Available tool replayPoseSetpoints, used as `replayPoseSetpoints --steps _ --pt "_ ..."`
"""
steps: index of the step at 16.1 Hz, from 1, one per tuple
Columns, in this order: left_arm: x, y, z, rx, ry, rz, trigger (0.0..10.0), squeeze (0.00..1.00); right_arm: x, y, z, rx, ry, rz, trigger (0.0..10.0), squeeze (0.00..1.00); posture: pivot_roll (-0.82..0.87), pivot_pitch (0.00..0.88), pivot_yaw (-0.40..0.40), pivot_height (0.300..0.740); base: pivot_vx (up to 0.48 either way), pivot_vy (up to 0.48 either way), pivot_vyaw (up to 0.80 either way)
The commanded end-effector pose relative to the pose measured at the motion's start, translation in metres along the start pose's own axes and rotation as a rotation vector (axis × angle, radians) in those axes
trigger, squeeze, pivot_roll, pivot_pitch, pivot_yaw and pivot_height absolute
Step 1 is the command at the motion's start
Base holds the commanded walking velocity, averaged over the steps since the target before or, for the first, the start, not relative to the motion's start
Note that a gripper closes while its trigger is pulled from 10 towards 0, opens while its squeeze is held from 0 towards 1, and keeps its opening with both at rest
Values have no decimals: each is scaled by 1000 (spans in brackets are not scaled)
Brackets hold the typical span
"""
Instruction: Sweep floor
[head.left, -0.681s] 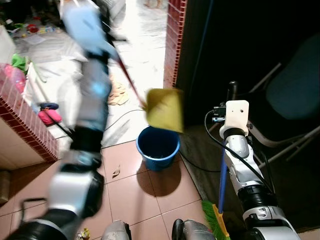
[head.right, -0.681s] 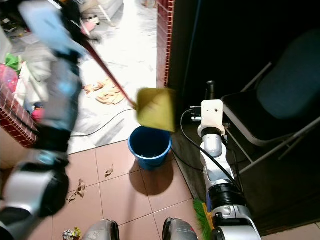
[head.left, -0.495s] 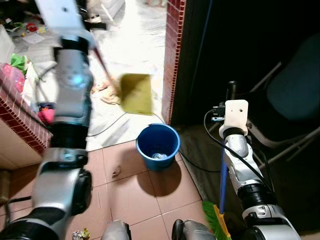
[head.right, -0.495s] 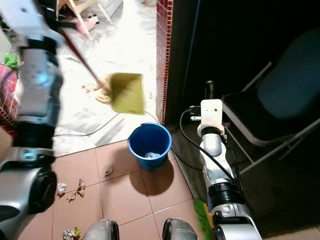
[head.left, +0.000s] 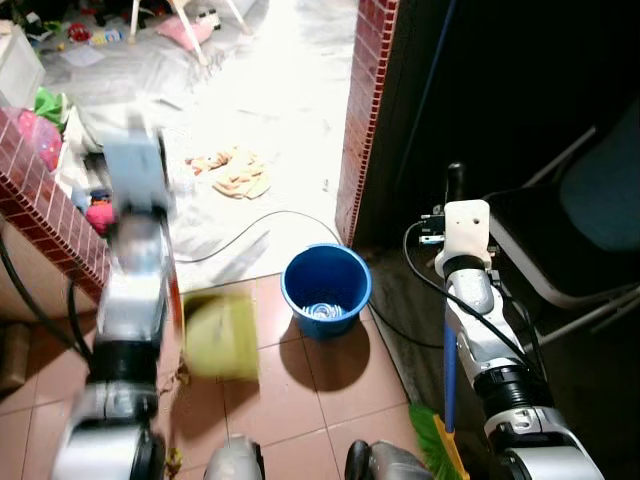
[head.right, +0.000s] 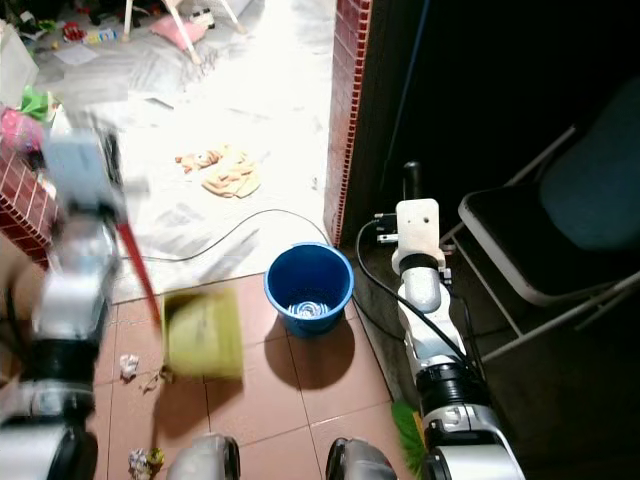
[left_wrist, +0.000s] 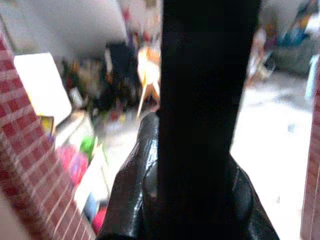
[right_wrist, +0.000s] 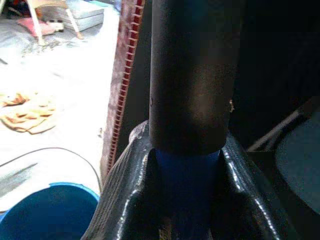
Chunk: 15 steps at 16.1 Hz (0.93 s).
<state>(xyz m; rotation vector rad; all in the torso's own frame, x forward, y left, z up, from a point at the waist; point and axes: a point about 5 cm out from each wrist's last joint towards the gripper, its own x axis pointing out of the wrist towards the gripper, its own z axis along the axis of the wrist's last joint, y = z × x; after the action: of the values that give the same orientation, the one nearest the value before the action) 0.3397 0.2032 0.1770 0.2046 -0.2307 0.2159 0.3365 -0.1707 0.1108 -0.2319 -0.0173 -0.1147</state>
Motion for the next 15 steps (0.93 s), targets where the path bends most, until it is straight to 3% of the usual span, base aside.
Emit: replayPoseSetpoints --steps 1,6,8,15 --pt "4 5 42 6 -188 35 10000 0 2 4 7 16 -32 20 10000 0 -10 38 -15 740 0 0 0" --pt "-18 0 16 -8 -66 42 10000 0 -4 14 0 42 -6 85 10000 0 -8 54 -7 740 0 0 0" --pt "-26 -1 5 8 -6 24 10000 0 -8 25 -9 20 25 175 10000 0 -11 62 5 740 0 0 0" --pt "-45 -30 -3 -49 73 -49 10000 0 -4 39 6 56 -25 206 10000 0 9 89 33 740 0 0 746"
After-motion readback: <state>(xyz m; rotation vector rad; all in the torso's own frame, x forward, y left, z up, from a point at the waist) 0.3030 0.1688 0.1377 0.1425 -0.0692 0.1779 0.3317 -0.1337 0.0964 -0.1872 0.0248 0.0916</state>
